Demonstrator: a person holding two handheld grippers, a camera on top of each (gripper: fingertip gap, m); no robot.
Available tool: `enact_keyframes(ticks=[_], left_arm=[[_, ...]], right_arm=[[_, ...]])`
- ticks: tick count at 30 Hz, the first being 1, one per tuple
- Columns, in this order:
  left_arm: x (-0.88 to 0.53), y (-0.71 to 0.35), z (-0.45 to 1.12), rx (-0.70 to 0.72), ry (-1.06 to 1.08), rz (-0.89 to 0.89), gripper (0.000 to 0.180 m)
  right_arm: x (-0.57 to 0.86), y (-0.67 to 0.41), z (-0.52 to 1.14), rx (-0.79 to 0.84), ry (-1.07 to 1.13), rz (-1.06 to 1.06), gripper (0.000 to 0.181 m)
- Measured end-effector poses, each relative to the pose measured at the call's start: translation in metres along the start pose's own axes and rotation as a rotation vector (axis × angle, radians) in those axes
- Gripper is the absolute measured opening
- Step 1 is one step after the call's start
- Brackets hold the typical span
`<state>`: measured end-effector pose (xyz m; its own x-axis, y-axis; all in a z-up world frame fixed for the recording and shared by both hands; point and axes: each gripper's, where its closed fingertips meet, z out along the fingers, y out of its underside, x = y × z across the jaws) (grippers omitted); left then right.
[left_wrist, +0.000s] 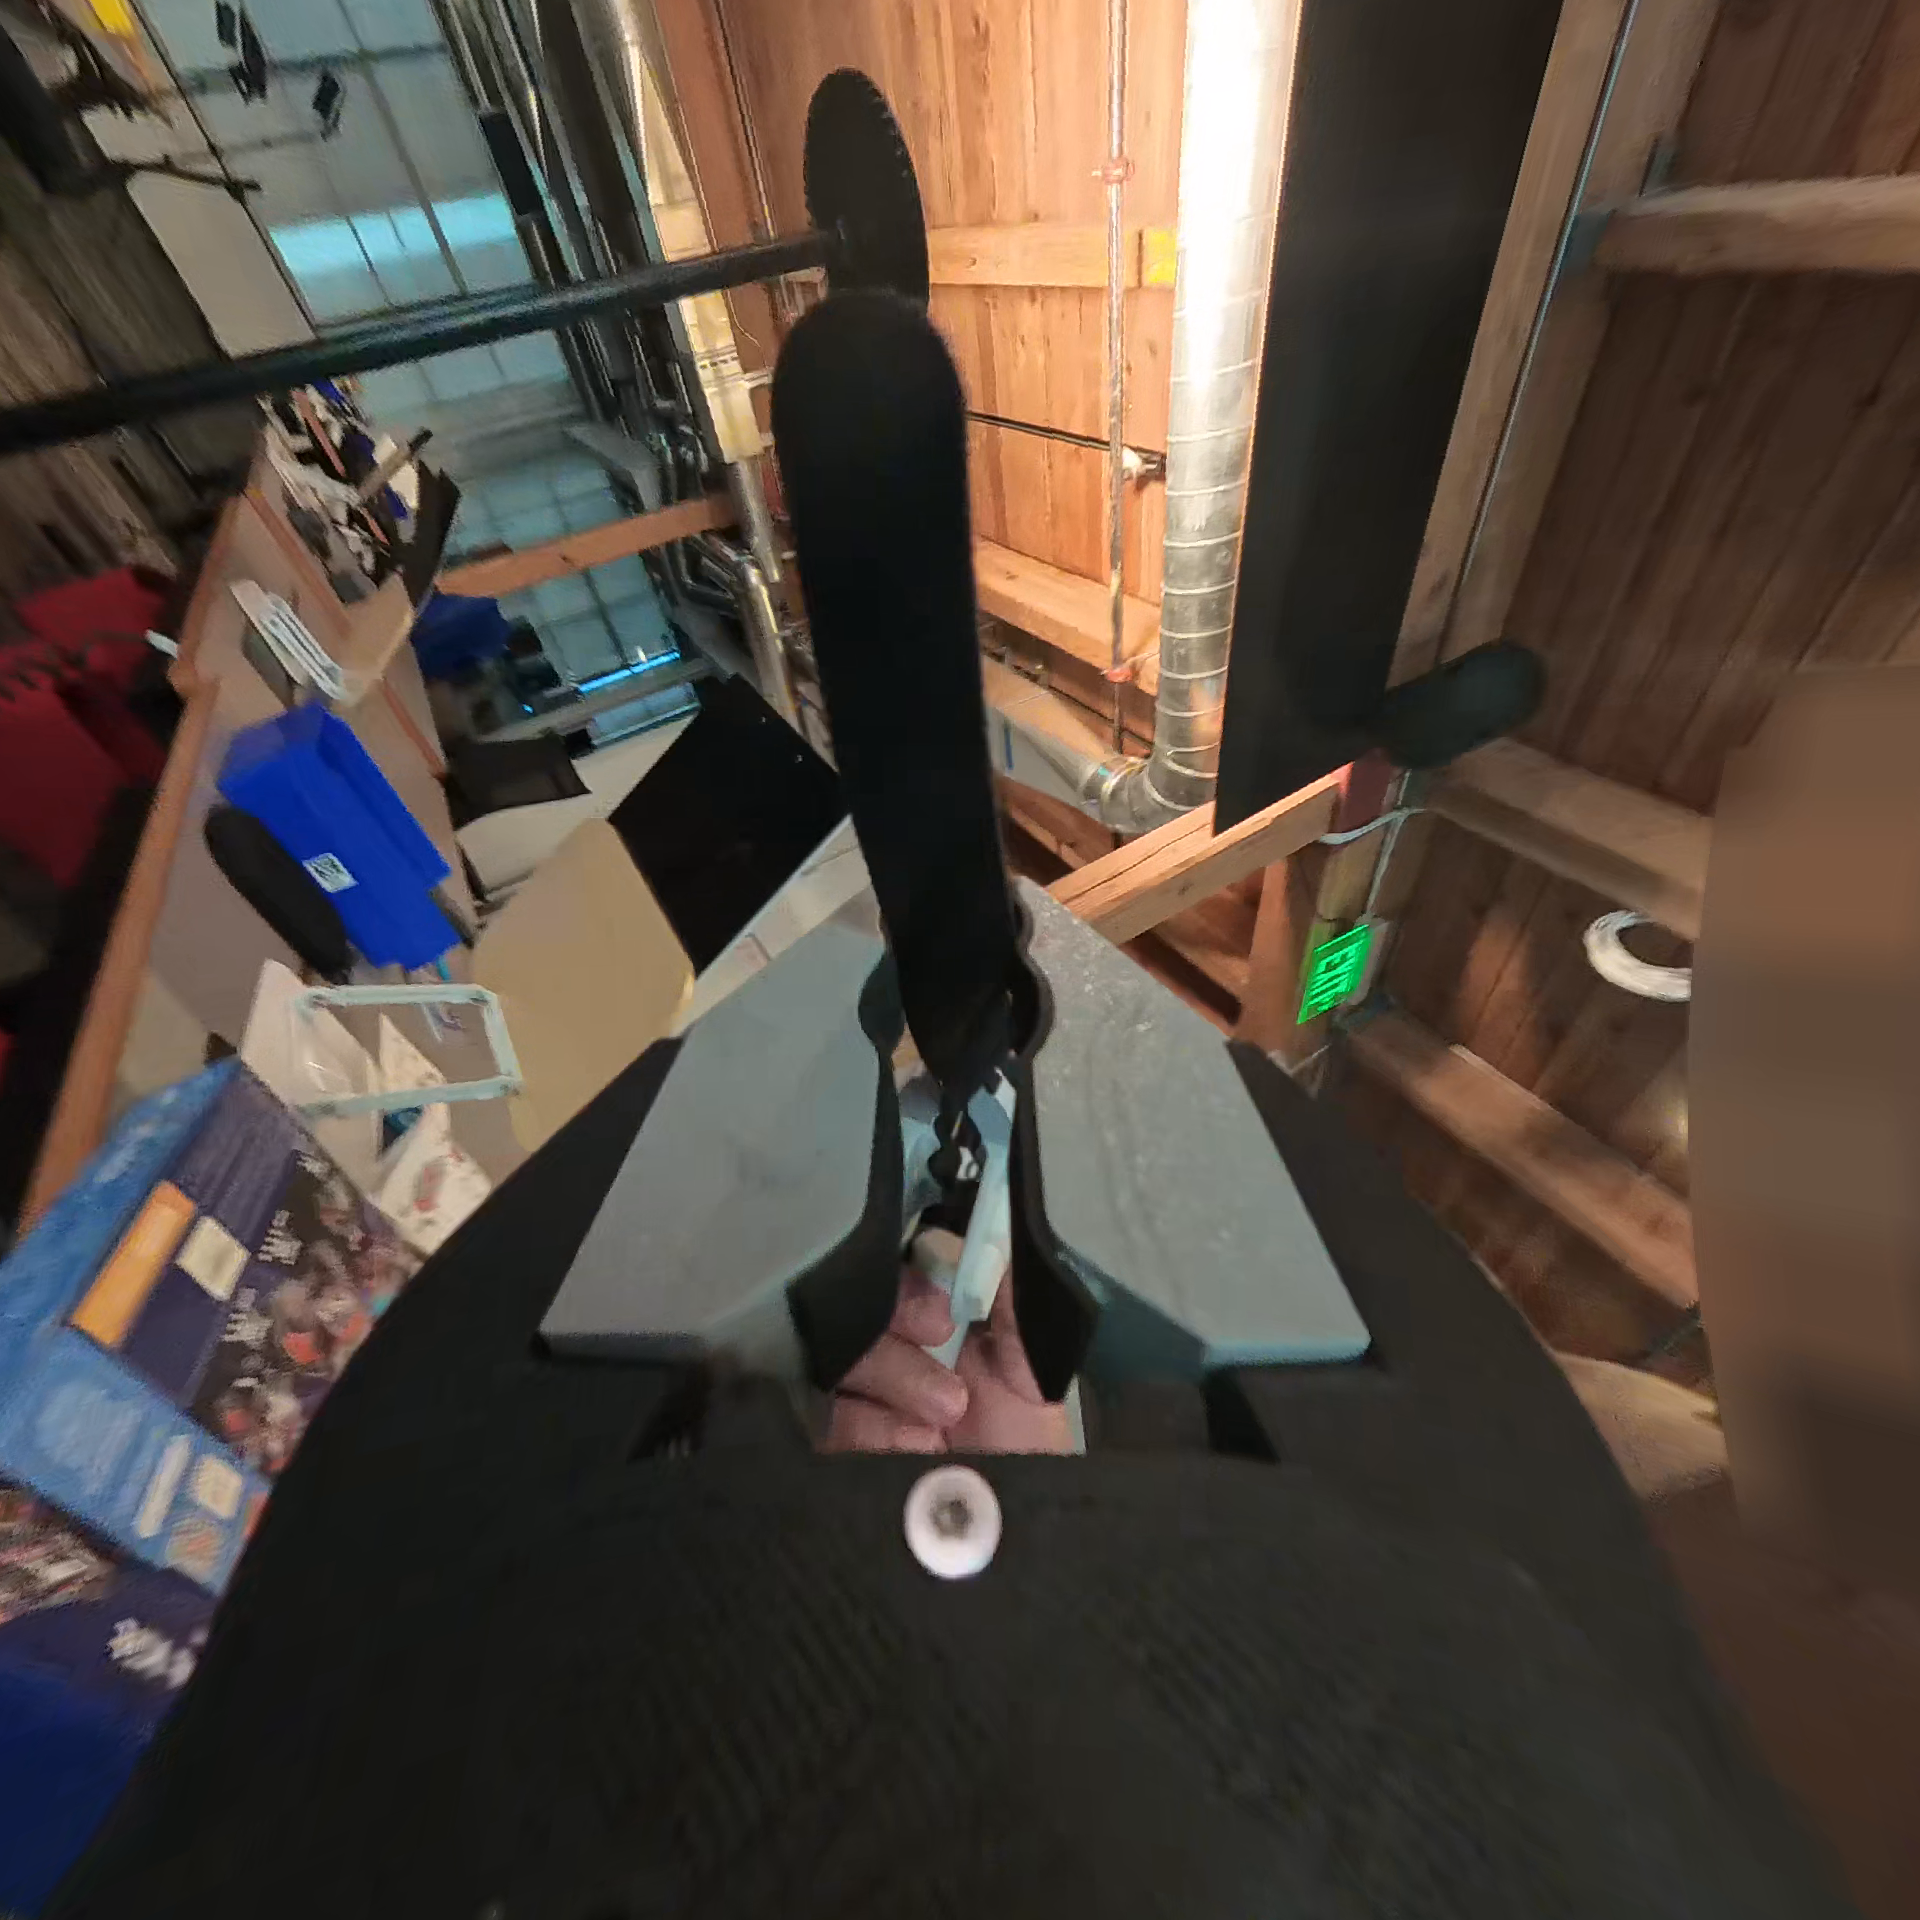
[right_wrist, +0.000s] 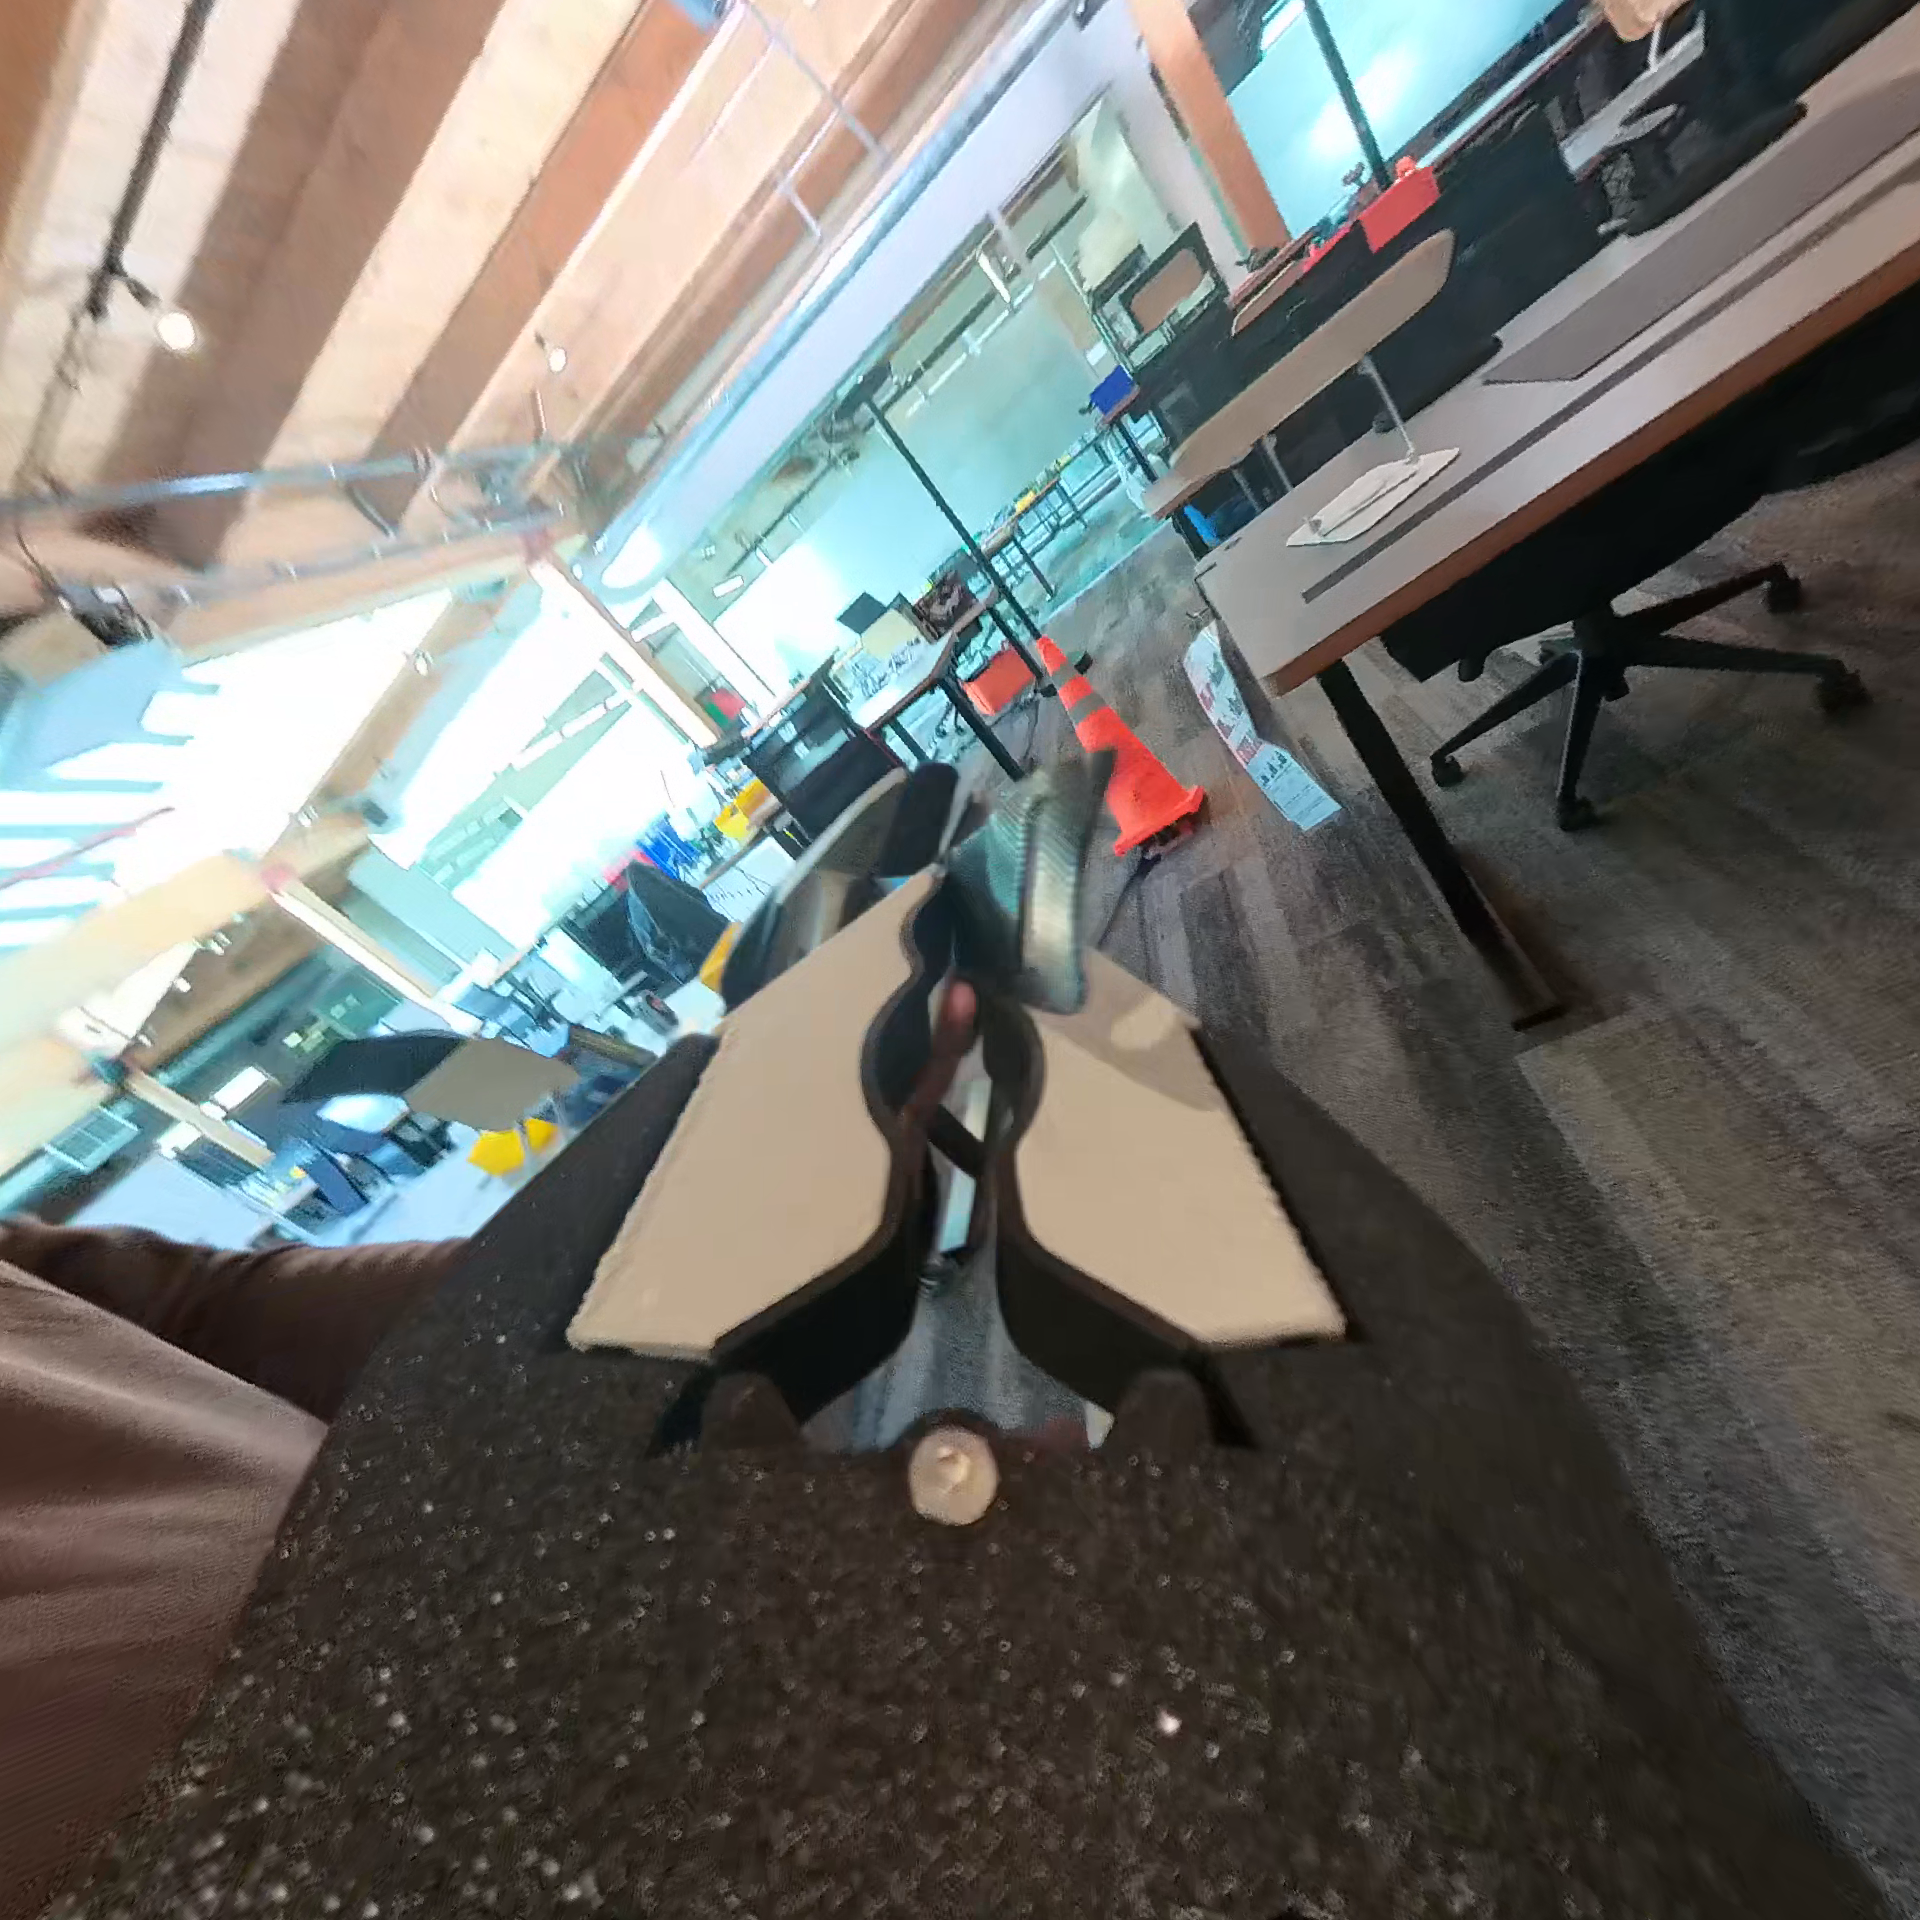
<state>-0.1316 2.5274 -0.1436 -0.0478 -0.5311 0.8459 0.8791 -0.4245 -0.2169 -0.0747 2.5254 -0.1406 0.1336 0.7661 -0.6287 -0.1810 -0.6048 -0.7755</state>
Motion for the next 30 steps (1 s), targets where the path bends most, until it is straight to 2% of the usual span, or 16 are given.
enact_keyframes(ticks=[9,13,16,20,25,30], left_arm=[[0.051,-0.023,-0.074,-0.180,-0.218,0.553,0.016],[0.038,-0.028,-0.118,-0.414,-0.471,0.910,0.014],[0.034,-0.041,-0.148,-0.499,-0.599,1.038,0.013],[0.041,-0.071,-0.200,-0.619,-0.778,1.248,0.008],[0.044,-0.114,-0.267,-0.897,-1.038,1.668,0.005],[0.043,-0.137,-0.314,-1.067,-1.200,1.845,0.002]], right_arm=[[-0.036,0.054,0.057,-0.117,0.039,-0.142,0.000],[-0.058,0.098,0.086,-0.267,0.074,-0.221,0.002],[-0.067,0.139,0.100,-0.414,0.131,-0.279,0.003],[-0.065,0.184,0.101,-0.631,0.227,-0.372,0.018],[-0.083,0.205,0.124,-0.882,0.307,-0.665,0.034],[-0.105,0.244,0.175,-1.044,0.261,-0.895,0.046]])
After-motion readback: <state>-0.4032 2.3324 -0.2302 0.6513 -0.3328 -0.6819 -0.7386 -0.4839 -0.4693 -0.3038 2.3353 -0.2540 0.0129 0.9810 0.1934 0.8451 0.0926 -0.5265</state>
